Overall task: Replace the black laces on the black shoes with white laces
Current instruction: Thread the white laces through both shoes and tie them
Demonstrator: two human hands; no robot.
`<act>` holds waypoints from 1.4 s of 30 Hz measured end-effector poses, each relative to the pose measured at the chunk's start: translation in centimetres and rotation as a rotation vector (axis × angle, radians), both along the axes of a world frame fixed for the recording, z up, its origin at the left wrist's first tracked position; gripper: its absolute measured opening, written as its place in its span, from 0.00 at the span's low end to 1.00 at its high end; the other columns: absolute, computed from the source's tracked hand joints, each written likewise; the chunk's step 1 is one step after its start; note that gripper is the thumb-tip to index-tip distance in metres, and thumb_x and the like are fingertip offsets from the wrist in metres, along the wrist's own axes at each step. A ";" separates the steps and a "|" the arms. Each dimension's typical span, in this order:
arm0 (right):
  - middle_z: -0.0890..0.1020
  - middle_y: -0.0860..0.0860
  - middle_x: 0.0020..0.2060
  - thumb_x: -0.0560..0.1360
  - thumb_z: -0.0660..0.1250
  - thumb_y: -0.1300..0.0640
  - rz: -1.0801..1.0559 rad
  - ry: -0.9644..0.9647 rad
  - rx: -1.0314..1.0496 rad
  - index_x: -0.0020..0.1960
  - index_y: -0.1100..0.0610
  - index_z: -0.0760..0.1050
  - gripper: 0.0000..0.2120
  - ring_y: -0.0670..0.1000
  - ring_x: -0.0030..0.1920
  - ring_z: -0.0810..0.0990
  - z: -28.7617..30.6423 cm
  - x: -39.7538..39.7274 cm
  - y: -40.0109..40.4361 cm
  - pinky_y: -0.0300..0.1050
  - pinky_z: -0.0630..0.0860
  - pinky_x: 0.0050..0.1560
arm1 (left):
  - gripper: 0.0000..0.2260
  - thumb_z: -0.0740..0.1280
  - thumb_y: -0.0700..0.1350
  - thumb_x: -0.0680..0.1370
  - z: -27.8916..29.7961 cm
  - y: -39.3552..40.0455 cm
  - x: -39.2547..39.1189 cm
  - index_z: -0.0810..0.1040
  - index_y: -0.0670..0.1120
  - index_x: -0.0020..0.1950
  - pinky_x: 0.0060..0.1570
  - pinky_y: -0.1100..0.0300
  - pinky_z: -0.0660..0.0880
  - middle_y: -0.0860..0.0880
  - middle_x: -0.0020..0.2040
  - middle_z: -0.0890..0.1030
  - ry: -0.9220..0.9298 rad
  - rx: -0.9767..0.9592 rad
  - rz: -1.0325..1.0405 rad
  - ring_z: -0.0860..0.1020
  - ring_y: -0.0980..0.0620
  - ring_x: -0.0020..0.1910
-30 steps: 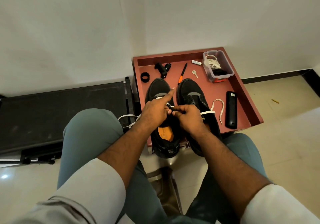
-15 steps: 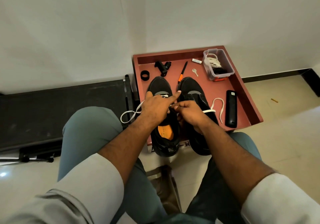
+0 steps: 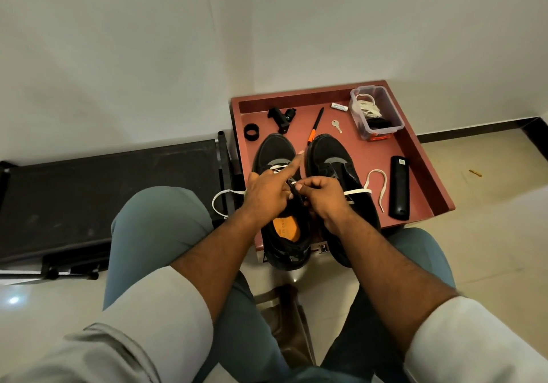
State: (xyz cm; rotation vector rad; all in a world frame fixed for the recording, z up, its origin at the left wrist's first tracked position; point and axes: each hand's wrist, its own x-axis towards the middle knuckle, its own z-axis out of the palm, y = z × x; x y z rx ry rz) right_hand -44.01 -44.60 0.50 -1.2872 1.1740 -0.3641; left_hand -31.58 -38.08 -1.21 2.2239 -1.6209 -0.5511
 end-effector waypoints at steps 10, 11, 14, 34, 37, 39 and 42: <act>0.84 0.54 0.38 0.76 0.68 0.63 -0.022 0.045 -0.066 0.44 0.60 0.82 0.05 0.50 0.39 0.82 -1.3 0.3 0.2 0.42 0.78 0.37 | 0.32 0.62 0.45 0.80 1.3 -0.3 -1.5 0.48 0.59 0.79 0.56 0.52 0.66 0.47 0.49 0.82 -0.325 0.062 0.040 0.79 0.46 0.50; 0.85 0.55 0.39 0.76 0.68 0.62 -0.031 0.031 -0.064 0.44 0.60 0.82 0.05 0.52 0.42 0.83 -1.3 0.3 0.4 0.46 0.81 0.41 | 0.32 0.62 0.45 0.81 1.3 -0.3 -1.5 0.48 0.60 0.79 0.56 0.52 0.66 0.48 0.49 0.82 -0.301 0.059 0.069 0.78 0.46 0.51; 0.85 0.52 0.40 0.75 0.70 0.53 0.025 -0.026 -0.071 0.44 0.56 0.83 0.07 0.51 0.45 0.84 -1.1 -0.1 1.1 0.49 0.81 0.50 | 0.34 0.62 0.43 0.80 1.3 -0.1 -1.2 0.45 0.60 0.79 0.58 0.51 0.67 0.49 0.46 0.81 -0.173 0.052 0.123 0.78 0.47 0.49; 0.85 0.57 0.40 0.78 0.64 0.62 -0.051 0.034 -0.069 0.47 0.60 0.82 0.08 0.57 0.45 0.84 -1.1 -0.4 0.8 0.53 0.81 0.51 | 0.38 0.66 0.41 0.77 1.7 -0.3 -0.7 0.49 0.59 0.79 0.58 0.50 0.68 0.57 0.37 0.76 0.090 0.039 -0.037 0.77 0.52 0.47; 0.83 0.59 0.39 0.79 0.64 0.56 -0.061 0.005 0.056 0.48 0.67 0.79 0.14 0.54 0.38 0.80 -0.5 -0.6 0.4 0.45 0.77 0.41 | 0.40 0.66 0.41 0.77 1.6 -0.2 -1.1 0.44 0.56 0.79 0.59 0.50 0.69 0.51 0.42 0.80 0.009 0.040 0.001 0.78 0.50 0.46; 0.81 0.57 0.38 0.79 0.64 0.58 -0.035 0.021 0.064 0.46 0.65 0.78 0.11 0.51 0.36 0.78 -0.2 -0.5 0.1 0.40 0.75 0.36 | 0.39 0.67 0.44 0.77 1.4 -0.2 -1.1 0.45 0.56 0.79 0.59 0.50 0.68 0.49 0.45 0.81 -0.043 0.023 0.023 0.79 0.49 0.48; 0.81 0.54 0.37 0.78 0.64 0.63 -0.035 0.066 0.003 0.41 0.57 0.76 0.08 0.48 0.36 0.77 0.0 0.2 0.1 0.38 0.73 0.33 | 0.34 0.69 0.48 0.77 1.3 0.0 -0.6 0.55 0.57 0.78 0.60 0.51 0.64 0.50 0.54 0.82 -0.082 0.007 0.061 0.76 0.49 0.56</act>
